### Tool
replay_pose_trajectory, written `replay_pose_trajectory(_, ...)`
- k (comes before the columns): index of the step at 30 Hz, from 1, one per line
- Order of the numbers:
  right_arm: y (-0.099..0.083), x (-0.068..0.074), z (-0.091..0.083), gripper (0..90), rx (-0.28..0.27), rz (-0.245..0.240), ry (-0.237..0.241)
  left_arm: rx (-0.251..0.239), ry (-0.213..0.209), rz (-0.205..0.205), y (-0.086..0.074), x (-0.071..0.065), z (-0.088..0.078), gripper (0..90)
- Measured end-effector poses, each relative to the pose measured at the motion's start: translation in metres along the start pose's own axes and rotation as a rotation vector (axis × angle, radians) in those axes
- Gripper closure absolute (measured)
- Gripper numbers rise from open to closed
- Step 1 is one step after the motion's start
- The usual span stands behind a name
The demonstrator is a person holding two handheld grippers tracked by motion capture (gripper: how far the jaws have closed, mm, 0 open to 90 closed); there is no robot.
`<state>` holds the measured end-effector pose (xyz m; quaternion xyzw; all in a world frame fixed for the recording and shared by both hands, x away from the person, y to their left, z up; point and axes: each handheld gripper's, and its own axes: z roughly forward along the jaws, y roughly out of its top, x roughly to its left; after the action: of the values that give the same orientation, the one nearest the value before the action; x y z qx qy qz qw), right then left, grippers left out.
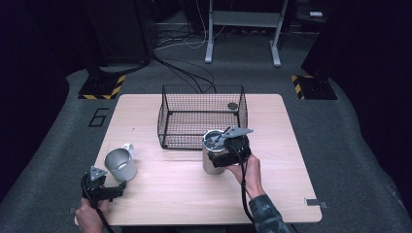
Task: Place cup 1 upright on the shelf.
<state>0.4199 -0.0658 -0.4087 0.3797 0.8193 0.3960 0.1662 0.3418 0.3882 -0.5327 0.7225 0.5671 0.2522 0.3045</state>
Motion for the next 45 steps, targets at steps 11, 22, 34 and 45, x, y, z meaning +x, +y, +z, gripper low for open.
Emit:
replay_pose_trajectory(11, 0.005, 0.002, 0.01, 1.7, -0.012, 0.001, -0.014, 0.0, -0.001, 0.0, 0.0, 0.0, 0.0, 0.4)
replay_pose_trajectory(22, 0.007, 0.001, 0.018, 0.7, -0.024, 0.002, -0.007, -0.003, -0.002, 0.001, 0.0, 0.0, 0.0, 0.5)
replay_pose_trajectory(34, 0.007, -0.001, 0.023, 1.4, -0.034, 0.012, 0.0, -0.004, -0.002, -0.011, 0.0, -0.001, 0.0, 0.4)
replay_pose_trajectory(45, 0.007, 0.003, 0.022, 2.8, -0.037, -0.012, -0.025, -0.002, -0.002, -0.012, -0.001, -0.002, 0.0, 0.5)
